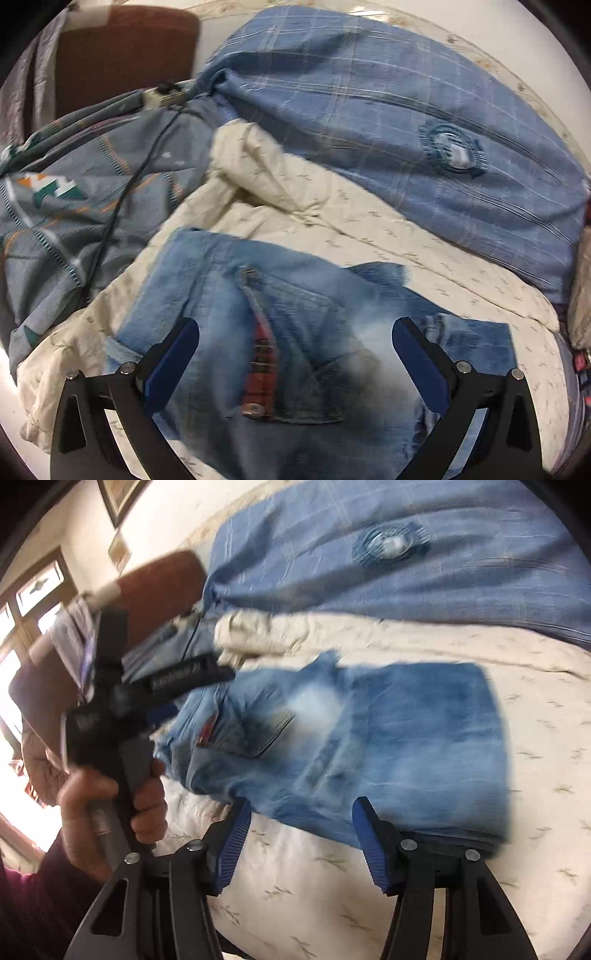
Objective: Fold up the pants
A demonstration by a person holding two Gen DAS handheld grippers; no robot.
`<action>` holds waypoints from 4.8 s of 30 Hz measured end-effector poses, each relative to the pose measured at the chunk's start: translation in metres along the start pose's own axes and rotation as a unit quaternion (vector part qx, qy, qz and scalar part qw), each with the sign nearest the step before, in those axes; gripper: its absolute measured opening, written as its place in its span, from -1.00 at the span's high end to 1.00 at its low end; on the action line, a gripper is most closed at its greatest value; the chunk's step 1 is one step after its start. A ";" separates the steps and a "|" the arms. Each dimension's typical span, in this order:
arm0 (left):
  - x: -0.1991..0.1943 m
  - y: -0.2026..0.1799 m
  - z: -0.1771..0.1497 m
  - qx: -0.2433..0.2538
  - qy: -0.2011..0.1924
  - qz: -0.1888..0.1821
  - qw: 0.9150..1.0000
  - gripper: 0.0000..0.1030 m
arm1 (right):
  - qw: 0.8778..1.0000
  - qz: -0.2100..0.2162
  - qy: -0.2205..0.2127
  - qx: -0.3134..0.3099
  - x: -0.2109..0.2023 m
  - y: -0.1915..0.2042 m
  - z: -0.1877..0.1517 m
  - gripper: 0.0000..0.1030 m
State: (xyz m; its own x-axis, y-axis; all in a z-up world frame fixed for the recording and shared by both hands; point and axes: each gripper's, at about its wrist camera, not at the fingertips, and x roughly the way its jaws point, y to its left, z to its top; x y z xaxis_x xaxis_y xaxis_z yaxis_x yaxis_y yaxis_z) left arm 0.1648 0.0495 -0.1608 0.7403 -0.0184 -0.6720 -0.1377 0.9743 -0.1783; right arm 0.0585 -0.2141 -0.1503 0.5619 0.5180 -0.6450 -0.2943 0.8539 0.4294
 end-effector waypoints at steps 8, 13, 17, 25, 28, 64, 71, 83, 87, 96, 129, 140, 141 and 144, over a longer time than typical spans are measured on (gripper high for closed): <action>0.014 -0.086 0.001 0.100 0.006 -0.050 0.994 -1.00 | 0.989 -0.073 -0.068 0.110 -0.027 -0.072 0.003 -0.14; 0.053 -0.134 0.000 0.183 0.043 -0.052 0.981 -1.00 | 0.989 -0.076 -0.066 0.111 -0.015 -0.082 0.001 -0.04; 0.087 -0.143 -0.011 0.193 0.110 -0.024 0.975 -1.00 | 0.991 -0.074 -0.050 0.099 0.004 -0.080 0.005 -0.04; 0.110 -0.132 -0.023 0.183 0.145 -0.025 0.972 -1.00 | 0.990 -0.090 -0.022 0.109 0.031 -0.091 0.003 -0.06; 0.083 -0.122 -0.019 0.177 0.098 -0.024 0.979 -1.00 | 0.990 -0.112 -0.022 0.078 0.029 -0.082 0.003 -0.05; 0.000 0.104 -0.052 -0.187 0.227 -0.036 0.955 -1.00 | 0.983 -0.086 -0.109 0.119 -0.033 -0.086 0.000 -0.12; 0.024 0.101 -0.042 -0.205 0.208 -0.059 0.954 -0.72 | 0.979 -0.075 -0.122 0.144 -0.045 -0.100 0.000 -0.12; 0.013 0.096 -0.029 -0.190 0.163 -0.016 0.968 0.07 | 0.976 -0.066 -0.130 0.160 -0.047 -0.107 0.004 -0.12; 0.027 0.098 -0.031 -0.200 0.175 -0.021 0.964 -0.45 | 0.975 -0.064 -0.134 0.163 -0.050 -0.108 0.003 -0.12; 0.012 0.109 -0.040 -0.212 0.157 -0.011 0.965 0.06 | 0.973 -0.062 -0.139 0.174 -0.057 -0.114 0.000 -0.12; -0.010 0.130 -0.055 -0.259 0.148 -0.007 0.955 -0.41 | 0.979 -0.053 -0.110 0.165 -0.036 -0.106 -0.002 -0.12; 0.016 0.133 -0.046 -0.281 0.124 -0.035 0.951 -0.43 | 0.982 -0.054 -0.097 0.155 -0.027 -0.100 -0.002 -0.12; 0.016 0.131 -0.047 -0.278 0.120 -0.036 0.952 -0.44 | 0.982 -0.056 -0.095 0.152 -0.025 -0.098 -0.002 -0.12; 0.008 0.125 -0.045 -0.264 0.104 -0.051 0.958 -0.44 | 0.984 -0.060 -0.091 0.144 -0.020 -0.095 -0.001 -0.12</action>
State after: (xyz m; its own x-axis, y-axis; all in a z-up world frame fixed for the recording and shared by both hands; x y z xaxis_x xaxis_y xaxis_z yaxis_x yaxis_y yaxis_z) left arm 0.1246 0.1613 -0.2209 0.6276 -0.2050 -0.7510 -0.4259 0.7171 -0.5517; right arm 0.0746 -0.3052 -0.1785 0.7156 0.3751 -0.5893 -0.0013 0.8443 0.5359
